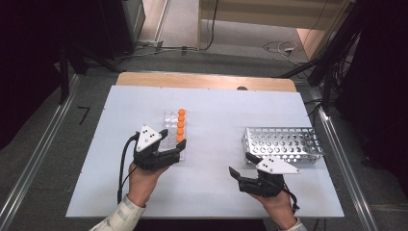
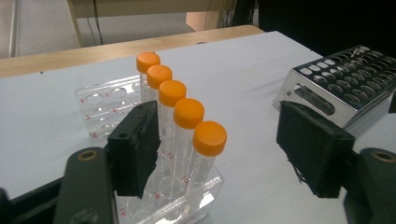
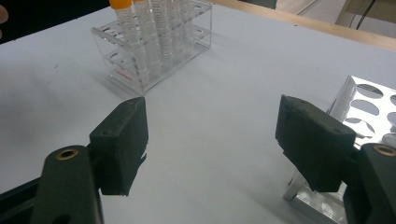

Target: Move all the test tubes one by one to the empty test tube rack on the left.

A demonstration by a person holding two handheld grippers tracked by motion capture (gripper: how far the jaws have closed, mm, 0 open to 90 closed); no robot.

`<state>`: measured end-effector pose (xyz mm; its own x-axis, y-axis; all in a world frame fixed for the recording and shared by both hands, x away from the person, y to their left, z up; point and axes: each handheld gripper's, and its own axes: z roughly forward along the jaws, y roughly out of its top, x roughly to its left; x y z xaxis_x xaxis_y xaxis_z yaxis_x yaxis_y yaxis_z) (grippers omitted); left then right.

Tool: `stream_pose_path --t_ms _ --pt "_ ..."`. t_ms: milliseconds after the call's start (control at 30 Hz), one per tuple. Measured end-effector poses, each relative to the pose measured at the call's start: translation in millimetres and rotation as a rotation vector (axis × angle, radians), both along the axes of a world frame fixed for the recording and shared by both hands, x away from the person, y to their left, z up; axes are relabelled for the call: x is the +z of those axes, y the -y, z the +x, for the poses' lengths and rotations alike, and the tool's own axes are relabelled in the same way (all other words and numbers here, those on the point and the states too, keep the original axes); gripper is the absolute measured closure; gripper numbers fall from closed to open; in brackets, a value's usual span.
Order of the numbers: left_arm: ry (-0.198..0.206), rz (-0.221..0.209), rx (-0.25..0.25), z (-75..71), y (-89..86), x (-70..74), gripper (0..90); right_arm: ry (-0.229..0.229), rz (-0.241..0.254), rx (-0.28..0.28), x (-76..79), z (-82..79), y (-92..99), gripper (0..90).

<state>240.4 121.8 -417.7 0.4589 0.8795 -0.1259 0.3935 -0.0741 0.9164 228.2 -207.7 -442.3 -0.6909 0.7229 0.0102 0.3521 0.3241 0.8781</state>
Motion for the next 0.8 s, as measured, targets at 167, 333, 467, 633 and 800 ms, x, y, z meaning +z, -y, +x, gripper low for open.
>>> stream_pose_path --t_ms 167,333,467,633,800 --pt "0.0 -0.003 0.004 -7.2 -4.0 -0.8 26.1 0.002 -0.001 -0.01 -0.1 1.0 2.4 24.0" --pt "0.005 -0.004 0.015 -12.5 -9.3 -1.6 25.3 0.004 0.002 -0.02 -0.2 2.6 5.2 23.9" --pt "0.005 -0.005 0.021 -15.7 -12.0 -2.3 24.4 0.005 0.002 -0.023 -0.2 3.0 5.9 23.9" --pt "0.011 -0.007 0.034 -21.0 -14.6 -4.4 21.7 0.007 0.005 -0.032 0.2 3.2 8.2 23.9" --pt "0.015 -0.017 0.049 -27.5 -21.6 -8.1 21.4 0.011 0.012 -0.058 0.9 3.5 19.2 23.9"
